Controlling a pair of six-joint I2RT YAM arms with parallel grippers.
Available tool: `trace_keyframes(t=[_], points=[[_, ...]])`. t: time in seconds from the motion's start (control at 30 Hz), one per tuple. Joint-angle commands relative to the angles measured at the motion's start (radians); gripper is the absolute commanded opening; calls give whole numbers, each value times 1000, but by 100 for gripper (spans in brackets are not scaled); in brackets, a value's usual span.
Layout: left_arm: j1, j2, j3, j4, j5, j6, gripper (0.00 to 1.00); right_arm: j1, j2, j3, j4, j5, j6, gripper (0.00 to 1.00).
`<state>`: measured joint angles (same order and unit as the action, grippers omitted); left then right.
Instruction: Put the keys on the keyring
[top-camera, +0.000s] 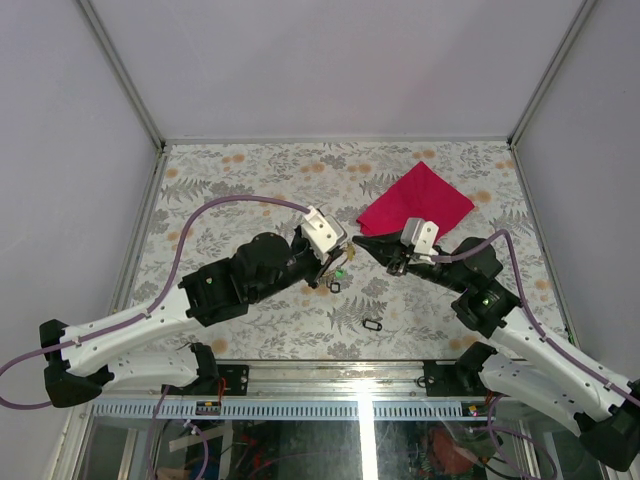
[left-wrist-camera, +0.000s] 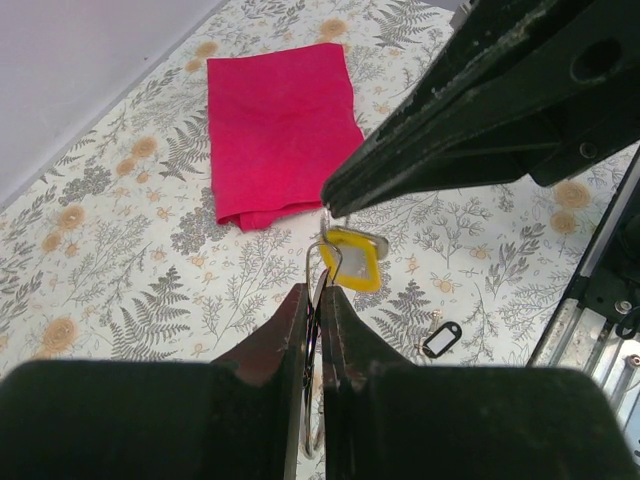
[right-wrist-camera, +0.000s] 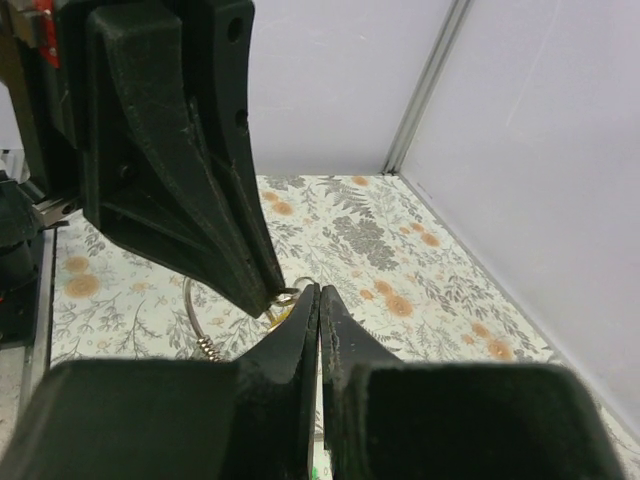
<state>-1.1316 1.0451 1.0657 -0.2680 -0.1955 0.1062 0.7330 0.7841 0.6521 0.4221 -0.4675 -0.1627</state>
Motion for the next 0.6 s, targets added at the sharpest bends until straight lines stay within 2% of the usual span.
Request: trace_keyframes(t=[0.0, 0.33, 0.57], points=[[0, -16, 31, 52, 38, -1, 0, 5, -24, 24, 39, 57, -20, 0], [0, -35, 21, 47, 41, 11, 0, 5, -28, 29, 12, 35, -17, 0], [0, -31, 22, 43, -40, -10, 0, 5, -72, 48, -48, 12, -12, 0]])
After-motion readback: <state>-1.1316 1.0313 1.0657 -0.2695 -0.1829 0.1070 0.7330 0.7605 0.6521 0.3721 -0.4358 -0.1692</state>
